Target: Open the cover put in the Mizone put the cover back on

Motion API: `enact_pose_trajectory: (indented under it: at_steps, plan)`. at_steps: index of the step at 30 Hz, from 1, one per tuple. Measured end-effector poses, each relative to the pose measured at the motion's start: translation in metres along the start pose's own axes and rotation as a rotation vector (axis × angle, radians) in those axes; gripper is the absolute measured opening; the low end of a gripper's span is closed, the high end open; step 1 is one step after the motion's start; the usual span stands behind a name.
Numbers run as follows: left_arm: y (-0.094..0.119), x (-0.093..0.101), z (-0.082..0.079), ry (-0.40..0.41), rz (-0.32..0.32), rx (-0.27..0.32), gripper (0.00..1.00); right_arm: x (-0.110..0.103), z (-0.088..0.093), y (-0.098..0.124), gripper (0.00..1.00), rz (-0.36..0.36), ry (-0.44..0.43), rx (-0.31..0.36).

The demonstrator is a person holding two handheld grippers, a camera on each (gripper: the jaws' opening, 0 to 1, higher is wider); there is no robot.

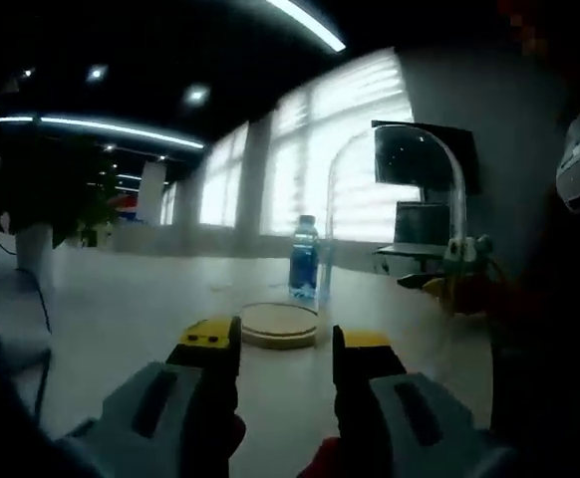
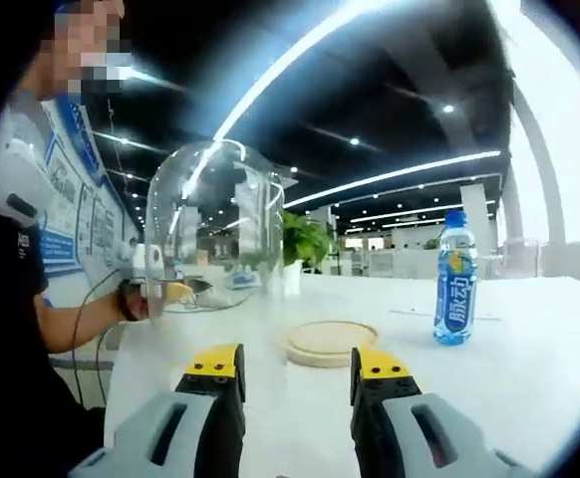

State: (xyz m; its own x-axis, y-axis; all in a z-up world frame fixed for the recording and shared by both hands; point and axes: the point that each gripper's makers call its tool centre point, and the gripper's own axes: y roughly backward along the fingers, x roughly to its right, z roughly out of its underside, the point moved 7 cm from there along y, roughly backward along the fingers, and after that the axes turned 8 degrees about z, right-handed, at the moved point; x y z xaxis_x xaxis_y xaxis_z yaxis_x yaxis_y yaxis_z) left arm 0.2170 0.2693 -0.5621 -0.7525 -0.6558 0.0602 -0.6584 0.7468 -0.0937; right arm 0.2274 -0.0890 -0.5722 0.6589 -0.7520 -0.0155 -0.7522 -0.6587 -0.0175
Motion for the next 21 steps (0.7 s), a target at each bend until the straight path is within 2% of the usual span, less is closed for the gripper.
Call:
enact_pose_trajectory:
  at_steps: [2, 5, 7, 11, 14, 16, 21]
  plan:
    - [-0.001, -0.001, 0.006, -0.006, -0.002, -0.004, 0.3, -0.001, 0.005, 0.0, 0.3, 0.01, -0.01, -0.004]
    - [-0.001, -0.002, 0.011, 0.032, 0.0, 0.019, 0.3, -0.001, 0.013, -0.001, 0.29, 0.041, -0.032, -0.006]
    - [0.0, -0.004, 0.01, 0.021, -0.018, 0.015, 0.29, 0.0, 0.013, -0.001, 0.28, 0.065, -0.003, -0.021]
    - [0.003, -0.01, 0.01, 0.048, -0.051, 0.045, 0.25, 0.006, 0.017, 0.001, 0.26, 0.121, -0.014, -0.033]
    - [0.006, -0.013, 0.013, 0.031, -0.09, 0.028, 0.21, 0.008, 0.016, 0.006, 0.25, 0.133, -0.077, -0.012]
    - [0.006, -0.013, 0.015, 0.051, -0.089, 0.02, 0.21, 0.008, 0.016, 0.009, 0.24, 0.142, -0.078, -0.015]
    - [0.005, -0.01, 0.021, 0.024, -0.096, -0.033, 0.21, 0.009, 0.017, 0.013, 0.24, 0.162, -0.058, -0.02]
